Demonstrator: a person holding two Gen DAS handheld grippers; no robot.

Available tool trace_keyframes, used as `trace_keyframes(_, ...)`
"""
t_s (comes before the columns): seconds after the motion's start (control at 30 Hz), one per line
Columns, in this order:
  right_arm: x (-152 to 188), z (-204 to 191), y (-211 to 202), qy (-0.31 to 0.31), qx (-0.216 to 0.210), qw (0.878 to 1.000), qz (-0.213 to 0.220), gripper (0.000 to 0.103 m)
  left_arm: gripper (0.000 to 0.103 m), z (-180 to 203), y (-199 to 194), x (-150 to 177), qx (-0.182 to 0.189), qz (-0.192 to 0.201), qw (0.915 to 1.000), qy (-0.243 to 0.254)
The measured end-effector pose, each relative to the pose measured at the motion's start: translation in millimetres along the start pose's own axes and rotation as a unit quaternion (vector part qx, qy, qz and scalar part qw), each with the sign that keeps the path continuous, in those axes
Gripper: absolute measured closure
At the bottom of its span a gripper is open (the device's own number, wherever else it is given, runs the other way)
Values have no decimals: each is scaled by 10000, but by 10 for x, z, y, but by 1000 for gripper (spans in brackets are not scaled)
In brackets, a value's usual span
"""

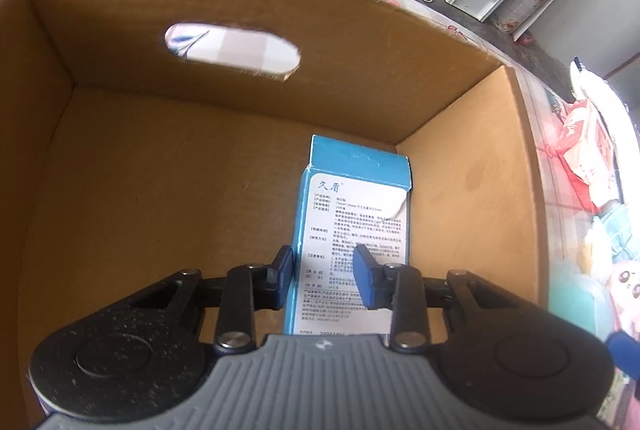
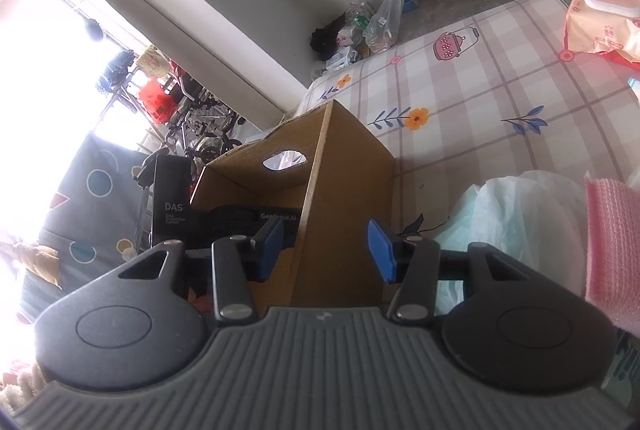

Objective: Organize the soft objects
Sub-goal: 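Open the left tool and lift it out of the cardboard box, then grasp the pink mesh sponge with the right tool while the left tool hovers nearby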

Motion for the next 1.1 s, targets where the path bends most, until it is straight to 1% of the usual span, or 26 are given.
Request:
trace_keyframes(0.1, 3, 26, -8, 28, 17, 10000, 21, 56, 69, 11, 2, -44, -51, 103, 9999, -8)
trace_keyframes(0.3, 31, 42, -33, 53, 47, 10000, 54, 56, 71, -100, -55, -27, 64, 217, 9994, -277)
trace_keyframes(0.4, 47, 46, -62, 48, 49, 9999, 84, 56, 69, -168, -163, 18, 163, 244, 9986, -447)
trace_keyframes(0.47, 59, 52, -74, 52, 58, 9999, 96, 56, 65, -201, -266, 22, 221, 353, 9978, -525)
trace_keyframes(0.53, 76, 65, -85, 63, 71, 9999, 105, 56, 54, -225, -426, 48, 264, 518, 9969, -526)
trace_keyframes(0.6, 90, 80, -110, 62, 65, 9999, 132, 55, 51, -193, -587, 22, 243, 739, 9957, -505)
trace_keyframes(0.7, 89, 98, -214, 28, 89, 9997, 243, 54, 49, -152, -918, 67, 261, 1080, 9929, -424)
trace_keyframes(0.73, 73, 116, -274, 21, 104, 9995, 307, 53, 47, -121, -1037, 80, 268, 1201, 9917, -371)
trace_keyframes(0.8, 39, 173, -420, 12, 160, 9988, 467, 52, 44, -17, -1263, 117, 255, 1457, 9888, -207)
trace_keyframes(0.9, -34, 310, -692, 62, 312, 9966, 755, 51, 42, 199, -1513, 154, 307, 1705, 9849, 75)
trace_keyframes(0.97, -76, 453, -902, 144, 450, 9942, 966, 50, 42, 389, -1656, 177, 454, 1814, 9820, 280)
trace_keyframes(1.07, -100, 701, -1155, 319, 684, 9897, 1214, 50, 42, 747, -1751, 237, 655, 1767, 9798, 662)
trace_keyframes(1.1, -98, 778, -1216, 396, 742, 9885, 1260, 50, 42, 881, -1730, 252, 729, 1718, 9791, 804)
Point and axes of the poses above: each gripper's, at about its wrist camera, not at the fingertips, and y roughly the way its jaws point, z to its right, x to its underside, the point moved 5 cm from there along y, roughly the way its jaws point, and after that the axes turned 5 degrees about y, right-handed, at the moved point
